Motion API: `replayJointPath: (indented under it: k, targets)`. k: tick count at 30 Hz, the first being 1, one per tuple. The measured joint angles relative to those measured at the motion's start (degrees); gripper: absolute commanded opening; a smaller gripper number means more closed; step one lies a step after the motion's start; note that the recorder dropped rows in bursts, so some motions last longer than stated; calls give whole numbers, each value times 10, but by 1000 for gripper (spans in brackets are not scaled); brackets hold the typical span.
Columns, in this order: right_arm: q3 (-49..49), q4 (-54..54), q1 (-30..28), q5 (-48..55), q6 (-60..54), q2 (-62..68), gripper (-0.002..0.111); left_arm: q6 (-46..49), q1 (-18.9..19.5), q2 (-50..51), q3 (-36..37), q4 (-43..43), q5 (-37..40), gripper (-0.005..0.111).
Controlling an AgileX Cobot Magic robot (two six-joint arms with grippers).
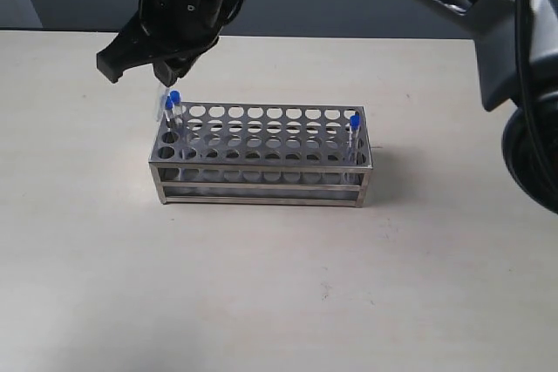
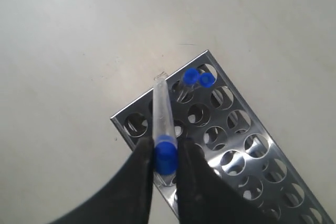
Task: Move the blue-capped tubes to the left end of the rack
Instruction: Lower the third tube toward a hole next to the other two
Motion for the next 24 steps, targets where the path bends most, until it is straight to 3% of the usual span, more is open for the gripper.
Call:
replayJointPath:
  k: [24]
  targets:
    - [75,-3,0,3,2,-47,-1,0,0,0,0,0,0,1]
